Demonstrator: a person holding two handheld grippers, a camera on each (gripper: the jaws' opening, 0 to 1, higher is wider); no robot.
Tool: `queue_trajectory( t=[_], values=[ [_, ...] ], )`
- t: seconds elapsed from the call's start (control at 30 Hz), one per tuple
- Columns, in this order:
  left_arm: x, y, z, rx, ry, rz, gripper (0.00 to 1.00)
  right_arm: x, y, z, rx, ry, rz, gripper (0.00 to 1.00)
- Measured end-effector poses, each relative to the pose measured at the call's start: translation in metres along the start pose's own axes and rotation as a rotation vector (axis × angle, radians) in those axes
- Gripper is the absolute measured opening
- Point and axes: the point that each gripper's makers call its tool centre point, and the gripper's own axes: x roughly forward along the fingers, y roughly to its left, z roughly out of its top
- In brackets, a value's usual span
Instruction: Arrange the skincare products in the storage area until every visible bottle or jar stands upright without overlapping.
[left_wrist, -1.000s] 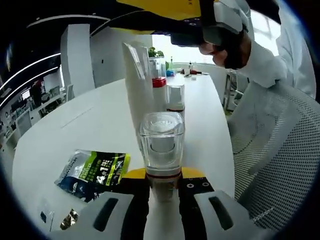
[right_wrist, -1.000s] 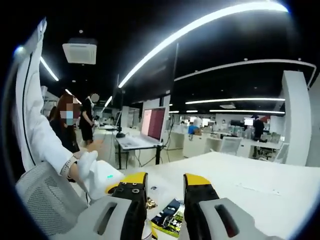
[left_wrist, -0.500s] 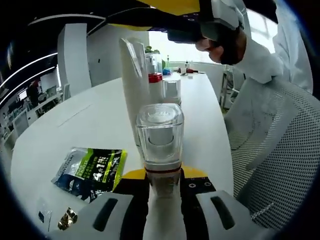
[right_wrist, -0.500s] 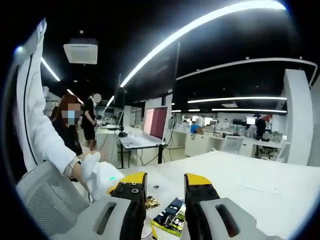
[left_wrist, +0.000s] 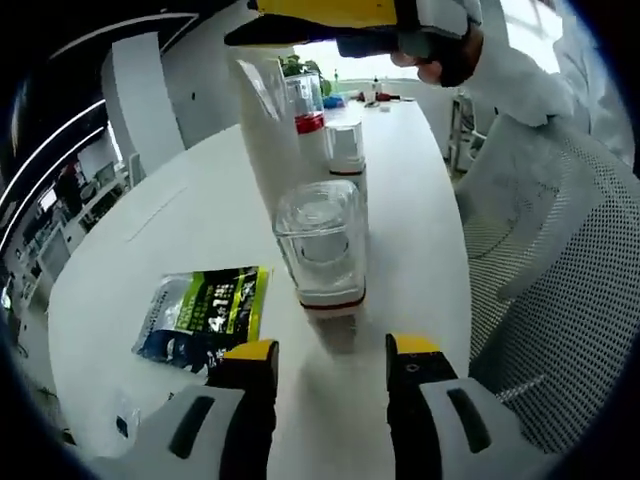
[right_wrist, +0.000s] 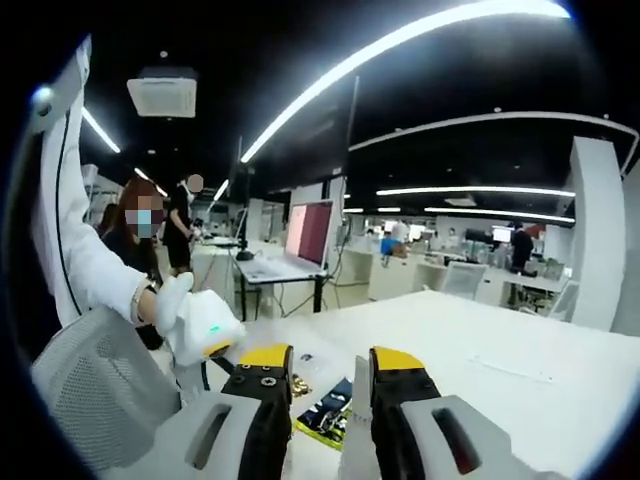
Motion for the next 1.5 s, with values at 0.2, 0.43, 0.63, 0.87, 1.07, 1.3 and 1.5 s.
queue_trajectory(
  t=[0.2, 0.43, 0.63, 0.87, 1.07, 1.3, 1.5],
  values=[
    [-0.001, -0.011, -0.007, -0.137, 0.081, 0.002, 0.16, -0.022, -0.010, 0.003, -0.113, 0.035, -0.063, 0.23],
    [0.002, -0.006, 0.003, -0.183, 0.068, 0.011, 0.18, -0.067, -0.036, -0.002, -0.090, 0.095, -0.200, 0.20],
    [0.012, -0.007, 0.005, -0.161, 0.076, 0.009, 0.18, -0.080, -0.029, -0.059, -0.090, 0.320, -0.130, 0.25],
    [0.015, 0.000, 0.008, -0.155, 0.074, 0.023, 0.15, -0.070, -0.014, -0.100, -0.043, 0.471, -0.054, 0.20],
    [0.019, 0.001, 0.016, -0.148, 0.067, 0.020, 0.15, -0.072, -0.016, -0.129, -0.043, 0.609, 0.023, 0.17],
    [0.025, 0.001, 0.025, -0.131, 0.057, 0.010, 0.15, -0.067, -0.021, -0.136, 0.002, 0.663, 0.012, 0.15],
    [0.029, -0.002, 0.033, -0.136, 0.044, 0.005, 0.14, -0.064, -0.024, -0.143, 0.003, 0.672, -0.010, 0.13]
  ],
)
